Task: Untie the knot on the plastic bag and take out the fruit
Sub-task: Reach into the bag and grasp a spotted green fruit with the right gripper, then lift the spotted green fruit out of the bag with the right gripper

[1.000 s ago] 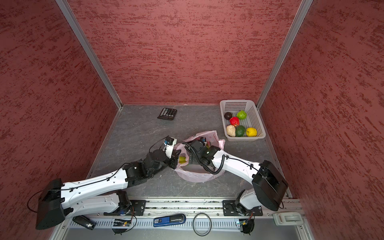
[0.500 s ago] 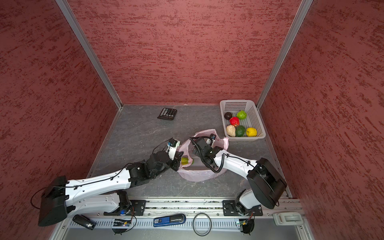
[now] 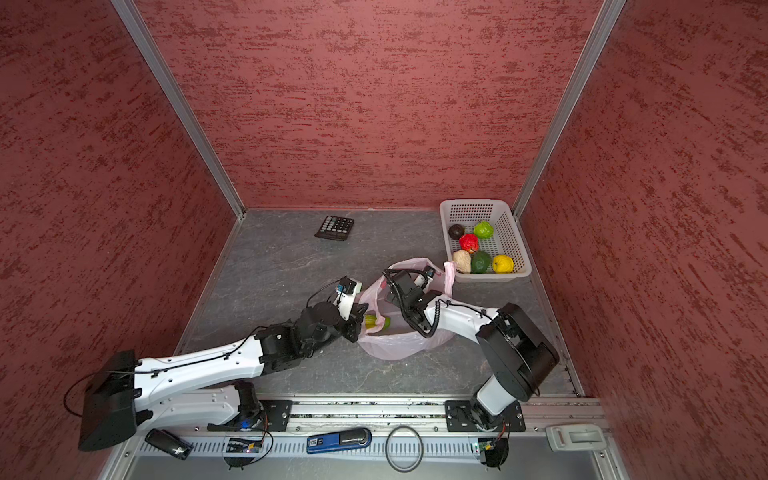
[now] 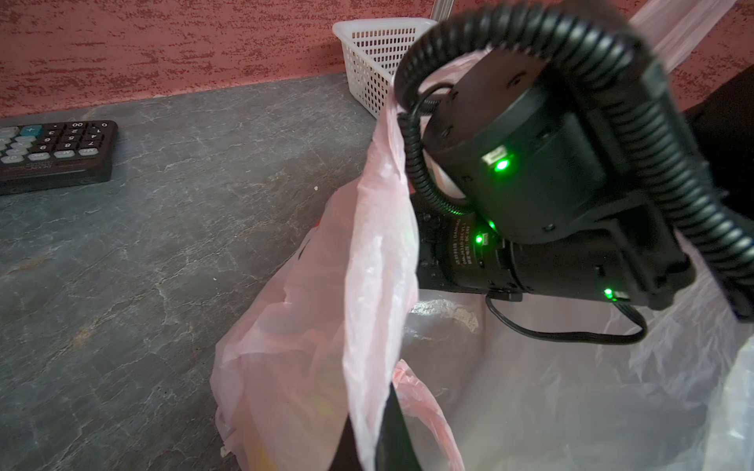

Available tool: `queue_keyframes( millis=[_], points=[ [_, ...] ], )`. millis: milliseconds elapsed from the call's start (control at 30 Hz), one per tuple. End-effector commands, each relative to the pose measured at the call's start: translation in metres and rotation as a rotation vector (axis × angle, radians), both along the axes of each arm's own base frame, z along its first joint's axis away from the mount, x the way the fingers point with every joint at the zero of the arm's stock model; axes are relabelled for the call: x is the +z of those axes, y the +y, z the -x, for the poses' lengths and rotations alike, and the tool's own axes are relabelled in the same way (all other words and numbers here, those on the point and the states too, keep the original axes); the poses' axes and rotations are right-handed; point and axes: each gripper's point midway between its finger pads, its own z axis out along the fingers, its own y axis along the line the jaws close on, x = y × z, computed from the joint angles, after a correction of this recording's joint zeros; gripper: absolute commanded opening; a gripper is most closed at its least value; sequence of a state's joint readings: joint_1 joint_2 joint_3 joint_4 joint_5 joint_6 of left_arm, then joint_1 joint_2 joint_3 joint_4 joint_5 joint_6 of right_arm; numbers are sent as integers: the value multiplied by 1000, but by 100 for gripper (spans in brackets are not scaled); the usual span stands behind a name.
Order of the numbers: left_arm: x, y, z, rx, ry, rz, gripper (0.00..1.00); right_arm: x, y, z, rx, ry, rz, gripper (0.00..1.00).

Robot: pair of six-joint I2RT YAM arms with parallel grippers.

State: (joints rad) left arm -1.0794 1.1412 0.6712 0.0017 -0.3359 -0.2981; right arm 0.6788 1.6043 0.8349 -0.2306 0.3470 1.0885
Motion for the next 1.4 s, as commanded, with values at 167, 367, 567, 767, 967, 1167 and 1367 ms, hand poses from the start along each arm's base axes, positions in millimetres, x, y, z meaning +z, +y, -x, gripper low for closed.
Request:
queue_keyframes(
  millis=[167,367,567,767,967,1167,1367],
  points=[
    [-4,-4,5,-27,0,0,0,7,-9,-30,-95,-105,69,96],
    [-5,-4,5,-23,-1,-1,0,9,-9,-35,-87,-130,82,63],
    [-10,-2,3,-14,0,-12,0,15,2,-34,-17,-139,48,43],
    [-18,0,0,6,-7,-28,0,40,20,-29,81,-175,-45,40],
    [-18,2,-5,23,-25,-27,0,59,31,-14,158,-178,-140,38],
    [-14,7,-10,38,-43,-20,0,78,35,-1,195,-176,-203,38],
    [-9,13,-16,67,-57,-7,0,95,48,9,247,-173,-244,38]
  ],
)
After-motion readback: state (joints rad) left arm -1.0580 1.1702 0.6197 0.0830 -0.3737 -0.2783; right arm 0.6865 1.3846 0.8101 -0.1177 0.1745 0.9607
